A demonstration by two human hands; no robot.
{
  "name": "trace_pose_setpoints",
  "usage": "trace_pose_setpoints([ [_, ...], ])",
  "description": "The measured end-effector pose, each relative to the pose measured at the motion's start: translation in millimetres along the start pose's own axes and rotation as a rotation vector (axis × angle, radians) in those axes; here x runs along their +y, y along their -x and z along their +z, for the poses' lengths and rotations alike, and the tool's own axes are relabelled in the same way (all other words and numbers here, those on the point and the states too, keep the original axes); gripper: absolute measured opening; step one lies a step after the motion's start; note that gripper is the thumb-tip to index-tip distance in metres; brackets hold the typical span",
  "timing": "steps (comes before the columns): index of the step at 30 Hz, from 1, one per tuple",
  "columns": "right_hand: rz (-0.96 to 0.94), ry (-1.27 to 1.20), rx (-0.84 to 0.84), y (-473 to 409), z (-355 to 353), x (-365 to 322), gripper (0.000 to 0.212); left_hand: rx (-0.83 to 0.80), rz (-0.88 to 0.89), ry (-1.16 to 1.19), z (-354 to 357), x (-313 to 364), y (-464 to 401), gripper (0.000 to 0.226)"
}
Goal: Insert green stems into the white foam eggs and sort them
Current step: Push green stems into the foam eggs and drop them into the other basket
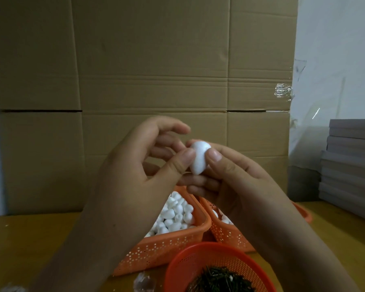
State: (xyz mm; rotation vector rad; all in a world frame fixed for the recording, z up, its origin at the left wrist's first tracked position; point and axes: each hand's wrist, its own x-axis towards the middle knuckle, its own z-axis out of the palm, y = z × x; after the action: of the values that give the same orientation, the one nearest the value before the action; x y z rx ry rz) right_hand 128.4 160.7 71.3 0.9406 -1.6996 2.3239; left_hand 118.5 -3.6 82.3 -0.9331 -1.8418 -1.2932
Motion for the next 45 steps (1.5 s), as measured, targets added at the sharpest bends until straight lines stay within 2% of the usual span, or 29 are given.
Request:
trace_pose_setpoints([
  [7,0.009,-0.024,-0.001,1.3,4.2,-2.9,0.050,-0.087,0.075,-0.081,1.2,7.4,0.8,0.026],
  [12,0.043,0.044,0.049,0.6,-0.3,-2.8,0.031,-0.024,0.057,0.039,-0.3,4.8,-0.2,0.031],
  [15,0.060,0.005,0.036,-1.2,-1.7,-2.2,0.025,0.001,0.064,0.075,0.0,3.6,-0.8,0.025],
  [18,0.075,-0.008,0.012,-1.7,-2.5,0.0,0.026,0.007,0.090,-0.026,0.4,3.3,0.0,0.020],
  [25,0.116,-0.127,-0.006,-7.4,-3.3,4.0,0.028,-0.042,0.173,-0.320,4.6,5.4,1.0,0.033],
  [28,0.103,-0.102,-0.009,-7.3,-3.8,4.8,0.031,-0.015,0.151,-0.390,6.5,6.1,2.7,0.036],
  [33,0.102,-0.205,-0.110,-6.1,-3.9,2.8,0.034,0.010,0.111,-0.337,5.8,7.2,3.2,0.032],
  [36,0.113,-0.235,-0.175,-6.7,-3.6,4.1,0.037,0.019,0.107,-0.212,5.5,8.5,3.0,0.034],
  [39,0.108,-0.190,-0.073,-8.8,-4.3,11.0,0.041,0.031,0.118,-0.091,4.8,10.0,4.1,0.040],
  [42,0.075,-0.153,0.026,-8.2,-5.7,14.3,0.037,0.044,0.144,-0.171,4.4,10.6,4.2,0.037],
  [45,0.068,-0.093,0.027,-6.0,-3.0,13.8,0.025,0.041,0.152,-0.264,6.6,9.5,4.5,0.030],
])
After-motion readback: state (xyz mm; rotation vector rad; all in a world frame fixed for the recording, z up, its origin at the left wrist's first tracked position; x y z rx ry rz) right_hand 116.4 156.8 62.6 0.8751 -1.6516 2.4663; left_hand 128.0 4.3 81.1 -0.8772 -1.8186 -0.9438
